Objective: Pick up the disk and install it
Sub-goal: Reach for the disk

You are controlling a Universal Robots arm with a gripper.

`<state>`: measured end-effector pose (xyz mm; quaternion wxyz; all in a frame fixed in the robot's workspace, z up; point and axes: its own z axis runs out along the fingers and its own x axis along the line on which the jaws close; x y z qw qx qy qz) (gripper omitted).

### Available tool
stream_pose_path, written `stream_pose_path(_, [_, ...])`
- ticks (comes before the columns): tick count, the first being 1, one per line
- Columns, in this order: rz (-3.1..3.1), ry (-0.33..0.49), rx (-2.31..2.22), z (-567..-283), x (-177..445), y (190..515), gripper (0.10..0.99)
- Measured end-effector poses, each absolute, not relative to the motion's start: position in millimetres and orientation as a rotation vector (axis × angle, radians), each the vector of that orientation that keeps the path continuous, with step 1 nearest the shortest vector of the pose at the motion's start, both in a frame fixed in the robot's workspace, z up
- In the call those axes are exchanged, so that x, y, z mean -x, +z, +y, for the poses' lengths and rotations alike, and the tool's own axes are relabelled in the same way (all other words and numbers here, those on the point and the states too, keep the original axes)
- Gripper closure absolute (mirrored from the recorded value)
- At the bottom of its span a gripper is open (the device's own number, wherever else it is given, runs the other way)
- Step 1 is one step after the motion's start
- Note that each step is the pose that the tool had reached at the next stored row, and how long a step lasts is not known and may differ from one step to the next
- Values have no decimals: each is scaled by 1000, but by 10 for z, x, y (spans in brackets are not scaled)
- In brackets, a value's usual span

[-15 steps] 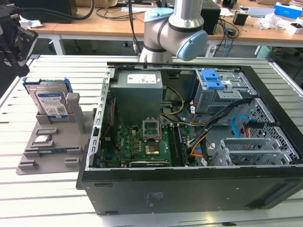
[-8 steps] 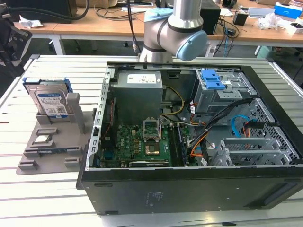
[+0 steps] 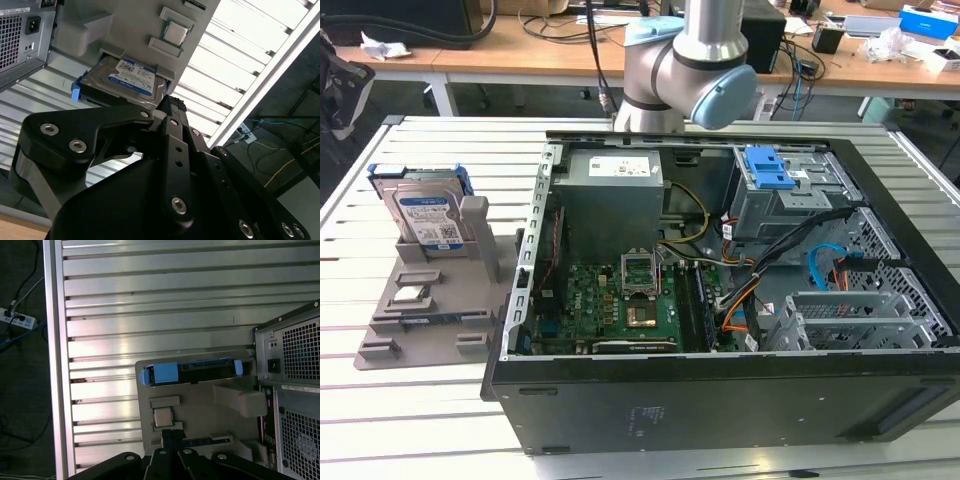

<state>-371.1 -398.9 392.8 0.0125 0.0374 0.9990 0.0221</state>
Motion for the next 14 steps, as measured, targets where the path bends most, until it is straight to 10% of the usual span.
stream_pose_path(14, [3114, 69, -117, -3988, 3898, 3928, 980])
